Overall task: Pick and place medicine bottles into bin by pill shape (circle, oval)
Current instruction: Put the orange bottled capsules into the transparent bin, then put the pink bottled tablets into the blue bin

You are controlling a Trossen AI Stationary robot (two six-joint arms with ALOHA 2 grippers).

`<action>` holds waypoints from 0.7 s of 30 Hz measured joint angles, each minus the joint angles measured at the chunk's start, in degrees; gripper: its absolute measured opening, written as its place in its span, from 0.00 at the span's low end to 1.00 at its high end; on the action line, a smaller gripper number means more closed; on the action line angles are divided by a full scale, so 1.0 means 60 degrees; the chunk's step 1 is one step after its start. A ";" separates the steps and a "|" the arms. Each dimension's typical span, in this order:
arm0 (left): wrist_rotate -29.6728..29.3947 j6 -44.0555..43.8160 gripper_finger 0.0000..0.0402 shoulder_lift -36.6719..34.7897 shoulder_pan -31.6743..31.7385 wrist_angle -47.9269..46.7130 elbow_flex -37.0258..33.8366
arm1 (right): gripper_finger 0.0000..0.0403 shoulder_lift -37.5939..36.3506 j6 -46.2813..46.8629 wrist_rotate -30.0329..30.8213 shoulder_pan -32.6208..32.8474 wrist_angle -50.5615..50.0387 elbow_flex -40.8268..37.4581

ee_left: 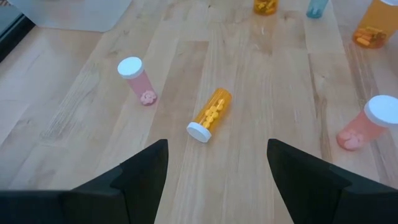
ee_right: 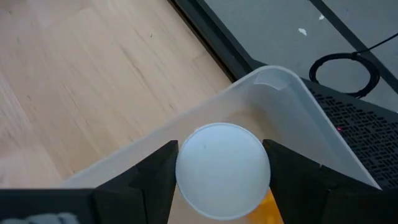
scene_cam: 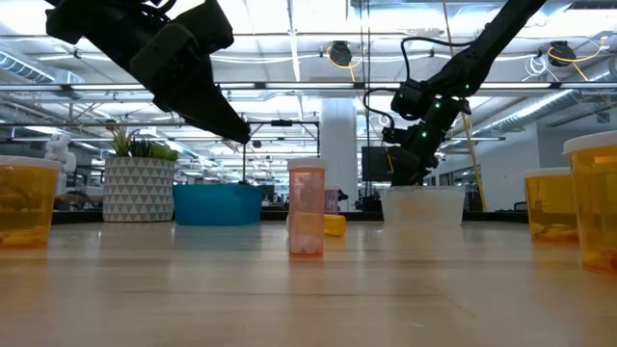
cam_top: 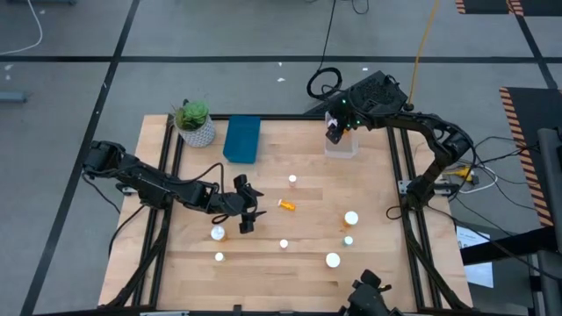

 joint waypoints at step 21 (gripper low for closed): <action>0.0000 0.0000 0.68 -0.0001 0.0000 -0.0004 0.0000 | 0.67 -0.1414 0.0278 0.0044 0.0237 -0.0640 0.0000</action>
